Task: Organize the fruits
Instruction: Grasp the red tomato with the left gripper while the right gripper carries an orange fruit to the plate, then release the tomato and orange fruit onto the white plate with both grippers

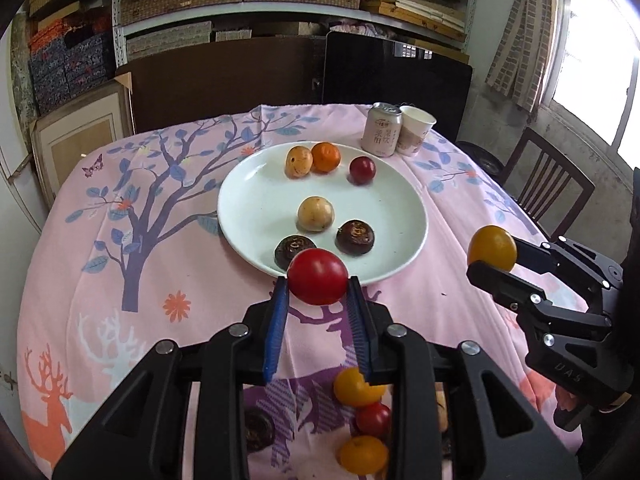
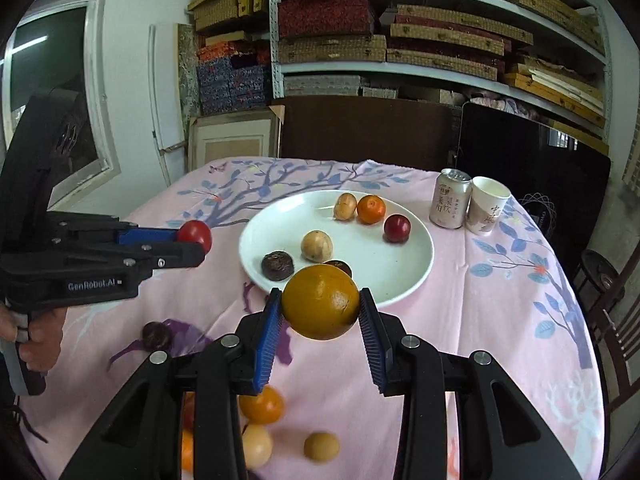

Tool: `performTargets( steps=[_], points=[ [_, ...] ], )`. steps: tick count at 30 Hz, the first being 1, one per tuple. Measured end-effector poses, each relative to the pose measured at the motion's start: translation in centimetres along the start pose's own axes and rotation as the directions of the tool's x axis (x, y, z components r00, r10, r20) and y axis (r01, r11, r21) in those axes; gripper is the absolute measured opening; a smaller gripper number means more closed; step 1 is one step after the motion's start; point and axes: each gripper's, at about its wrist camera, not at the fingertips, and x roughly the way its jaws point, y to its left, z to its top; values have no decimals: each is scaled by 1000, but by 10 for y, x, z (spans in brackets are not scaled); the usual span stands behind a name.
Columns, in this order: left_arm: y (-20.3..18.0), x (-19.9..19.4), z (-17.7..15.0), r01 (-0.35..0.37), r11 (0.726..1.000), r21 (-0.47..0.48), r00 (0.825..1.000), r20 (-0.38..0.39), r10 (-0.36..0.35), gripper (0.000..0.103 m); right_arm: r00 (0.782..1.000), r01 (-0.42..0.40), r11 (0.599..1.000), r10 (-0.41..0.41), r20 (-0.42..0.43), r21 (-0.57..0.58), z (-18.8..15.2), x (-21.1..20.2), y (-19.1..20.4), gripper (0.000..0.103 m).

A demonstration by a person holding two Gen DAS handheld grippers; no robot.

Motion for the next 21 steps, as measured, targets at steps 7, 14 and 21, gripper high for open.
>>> performTargets(
  steps=[7, 14, 21],
  points=[
    [26, 65, 11, -19, 998, -61, 996, -84, 14, 29, 995, 1, 999, 3, -104, 43, 2, 64, -10, 39],
    [31, 86, 19, -12, 996, -86, 998, -70, 6, 33, 989, 33, 998, -24, -145, 60, 4, 89, -16, 47],
    [20, 70, 14, -29, 999, -43, 999, -40, 28, 58, 994, 43, 997, -36, -105, 62, 0, 68, -16, 67]
  ],
)
